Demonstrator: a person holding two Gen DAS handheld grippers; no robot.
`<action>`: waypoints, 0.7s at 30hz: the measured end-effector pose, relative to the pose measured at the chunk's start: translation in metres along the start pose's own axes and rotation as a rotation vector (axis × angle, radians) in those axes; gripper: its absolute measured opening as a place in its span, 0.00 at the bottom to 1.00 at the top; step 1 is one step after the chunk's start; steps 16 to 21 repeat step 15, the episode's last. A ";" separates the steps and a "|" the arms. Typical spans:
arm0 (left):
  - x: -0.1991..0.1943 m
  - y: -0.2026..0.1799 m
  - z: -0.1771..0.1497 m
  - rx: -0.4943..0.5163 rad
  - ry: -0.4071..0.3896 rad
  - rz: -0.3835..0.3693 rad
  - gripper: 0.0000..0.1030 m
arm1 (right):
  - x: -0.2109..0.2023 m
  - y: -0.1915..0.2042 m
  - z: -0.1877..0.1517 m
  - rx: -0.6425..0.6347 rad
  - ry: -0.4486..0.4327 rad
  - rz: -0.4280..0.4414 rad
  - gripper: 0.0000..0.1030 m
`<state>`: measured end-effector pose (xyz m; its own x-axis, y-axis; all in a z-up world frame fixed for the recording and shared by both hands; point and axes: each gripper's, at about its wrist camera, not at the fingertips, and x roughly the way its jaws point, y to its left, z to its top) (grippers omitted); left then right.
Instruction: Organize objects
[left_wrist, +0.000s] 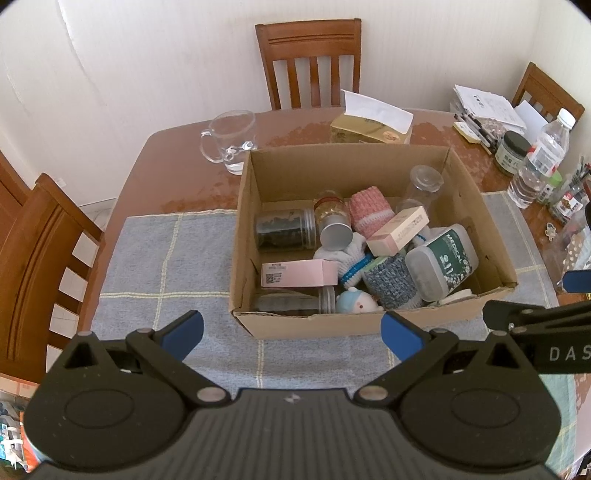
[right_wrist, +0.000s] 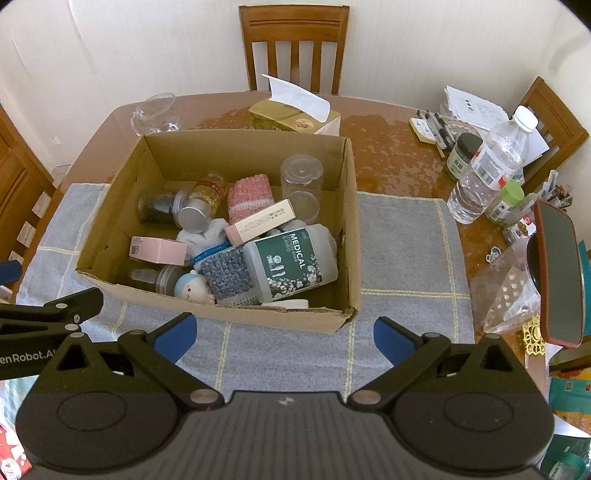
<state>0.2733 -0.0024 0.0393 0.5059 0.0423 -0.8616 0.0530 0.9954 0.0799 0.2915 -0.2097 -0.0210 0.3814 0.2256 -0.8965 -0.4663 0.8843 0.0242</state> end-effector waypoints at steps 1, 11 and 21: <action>0.000 0.000 0.000 0.001 0.001 0.000 0.99 | 0.000 0.000 0.000 -0.001 0.000 0.000 1.00; 0.001 0.000 0.001 -0.001 0.007 0.000 0.99 | 0.001 -0.003 0.001 0.000 0.004 -0.004 1.00; 0.002 0.001 0.003 -0.004 0.009 0.001 0.99 | 0.001 -0.004 0.000 0.000 0.002 -0.007 1.00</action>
